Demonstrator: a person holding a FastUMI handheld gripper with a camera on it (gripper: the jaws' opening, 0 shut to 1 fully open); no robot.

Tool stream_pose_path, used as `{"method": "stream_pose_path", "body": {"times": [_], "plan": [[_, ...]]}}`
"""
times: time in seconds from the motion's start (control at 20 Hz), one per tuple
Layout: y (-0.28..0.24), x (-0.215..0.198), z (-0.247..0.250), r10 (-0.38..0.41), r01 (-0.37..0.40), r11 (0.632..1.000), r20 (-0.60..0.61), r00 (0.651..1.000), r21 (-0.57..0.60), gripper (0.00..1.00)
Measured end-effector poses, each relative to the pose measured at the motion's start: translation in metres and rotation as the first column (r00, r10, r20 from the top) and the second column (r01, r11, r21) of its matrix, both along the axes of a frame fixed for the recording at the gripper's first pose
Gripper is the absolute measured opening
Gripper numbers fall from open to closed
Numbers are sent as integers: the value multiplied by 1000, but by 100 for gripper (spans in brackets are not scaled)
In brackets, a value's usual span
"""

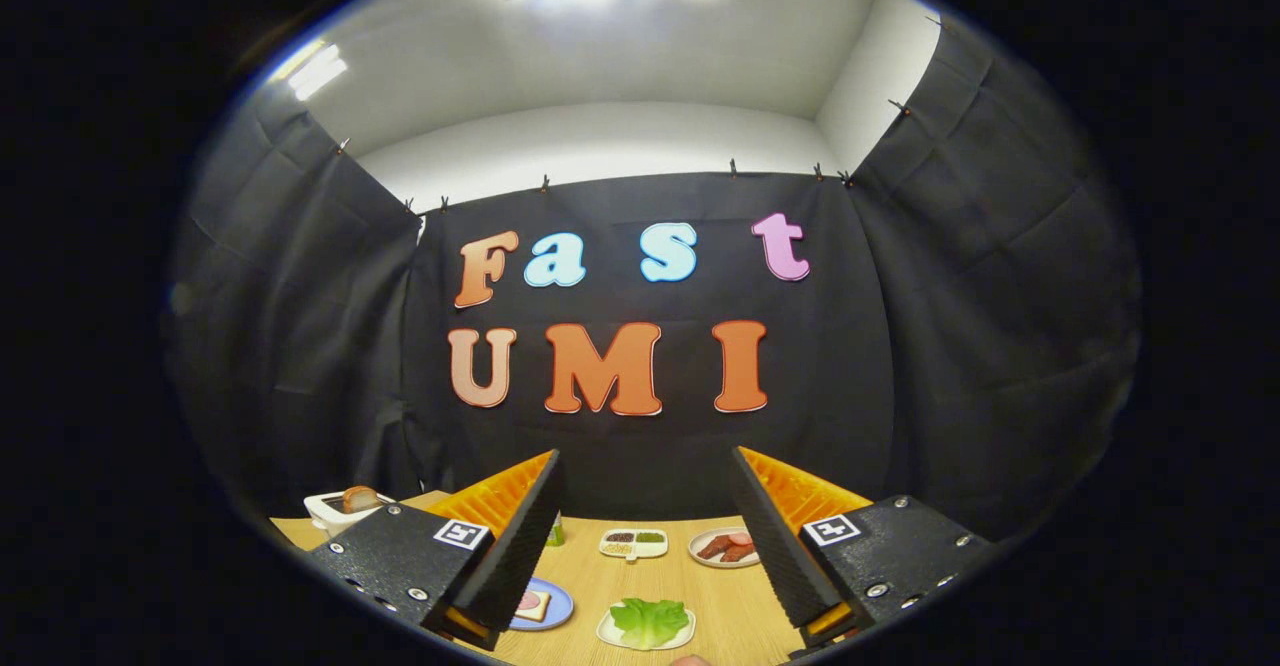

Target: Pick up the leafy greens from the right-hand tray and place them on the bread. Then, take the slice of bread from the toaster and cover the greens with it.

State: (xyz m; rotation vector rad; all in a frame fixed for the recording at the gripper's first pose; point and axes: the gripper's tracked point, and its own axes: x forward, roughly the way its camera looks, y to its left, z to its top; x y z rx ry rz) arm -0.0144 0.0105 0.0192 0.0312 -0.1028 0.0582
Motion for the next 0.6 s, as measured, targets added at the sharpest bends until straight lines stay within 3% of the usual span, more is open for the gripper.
{"method": "stream_pose_path", "body": {"times": [0.25, 0.6], "plan": [[14, 22, -28, 30, -34, 999, -97, 995, -38, 98], [34, 51, -104, 115, -128, 992, -348, 930, -14, 99]]}}
